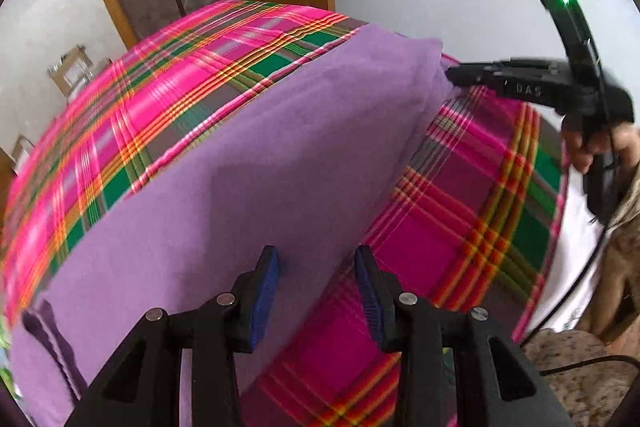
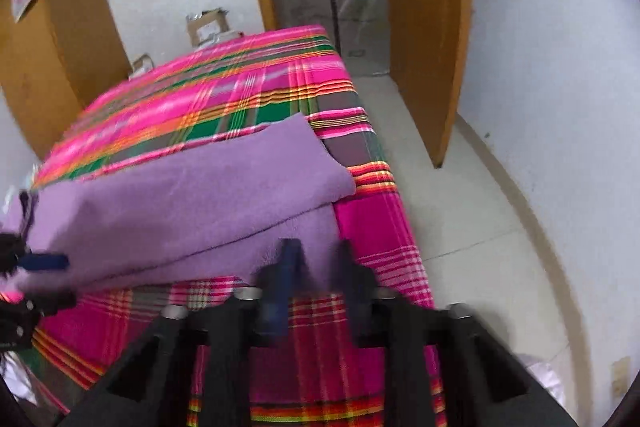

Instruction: Fold clothes

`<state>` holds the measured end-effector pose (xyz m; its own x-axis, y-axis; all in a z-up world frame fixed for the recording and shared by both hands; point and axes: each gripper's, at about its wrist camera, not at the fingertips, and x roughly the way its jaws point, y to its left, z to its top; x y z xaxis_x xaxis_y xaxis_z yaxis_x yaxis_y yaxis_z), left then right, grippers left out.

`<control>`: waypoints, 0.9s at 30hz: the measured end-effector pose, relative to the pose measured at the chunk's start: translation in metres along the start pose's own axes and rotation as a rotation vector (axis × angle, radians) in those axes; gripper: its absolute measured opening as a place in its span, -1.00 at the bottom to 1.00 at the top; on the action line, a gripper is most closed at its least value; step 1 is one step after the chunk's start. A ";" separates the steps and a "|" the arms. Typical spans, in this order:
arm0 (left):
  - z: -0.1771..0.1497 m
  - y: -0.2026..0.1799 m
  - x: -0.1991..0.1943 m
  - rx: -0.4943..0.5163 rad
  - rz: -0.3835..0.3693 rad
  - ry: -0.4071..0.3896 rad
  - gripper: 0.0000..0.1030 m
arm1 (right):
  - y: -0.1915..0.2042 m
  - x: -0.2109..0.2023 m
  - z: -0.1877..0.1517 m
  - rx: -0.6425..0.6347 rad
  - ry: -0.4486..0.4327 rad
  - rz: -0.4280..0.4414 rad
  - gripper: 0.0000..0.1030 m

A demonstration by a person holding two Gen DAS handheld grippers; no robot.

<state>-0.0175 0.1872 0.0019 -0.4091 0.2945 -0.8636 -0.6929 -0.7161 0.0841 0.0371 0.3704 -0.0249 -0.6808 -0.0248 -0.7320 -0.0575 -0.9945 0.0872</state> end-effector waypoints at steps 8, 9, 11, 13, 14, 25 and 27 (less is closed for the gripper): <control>0.012 0.004 0.009 -0.015 0.017 0.003 -0.36 | 0.018 -0.011 0.021 -0.196 -0.100 -0.042 -0.79; 0.013 0.005 0.009 -0.022 0.012 -0.001 -0.50 | 0.022 -0.013 0.024 -0.229 -0.113 -0.053 -0.79; 0.013 0.008 0.005 -0.038 -0.014 -0.019 -0.75 | 0.029 -0.017 0.027 -0.286 -0.131 -0.074 -0.79; 0.014 0.012 -0.001 -0.065 -0.029 -0.044 -0.83 | 0.031 -0.020 0.026 -0.322 -0.149 -0.088 -0.78; 0.014 0.016 -0.006 -0.085 -0.045 -0.059 -0.83 | 0.031 -0.021 0.026 -0.334 -0.155 -0.096 -0.78; 0.014 0.028 -0.034 -0.159 -0.117 -0.130 -0.85 | -0.001 -0.021 0.008 -0.239 -0.085 -0.025 -0.78; 0.011 0.027 -0.032 -0.145 -0.123 -0.118 -0.85 | -0.007 -0.021 0.002 -0.214 -0.060 -0.052 -0.79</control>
<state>-0.0300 0.1654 0.0373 -0.3992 0.4517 -0.7979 -0.6531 -0.7508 -0.0983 0.0499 0.3778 -0.0087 -0.7238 0.0264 -0.6895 0.0582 -0.9934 -0.0991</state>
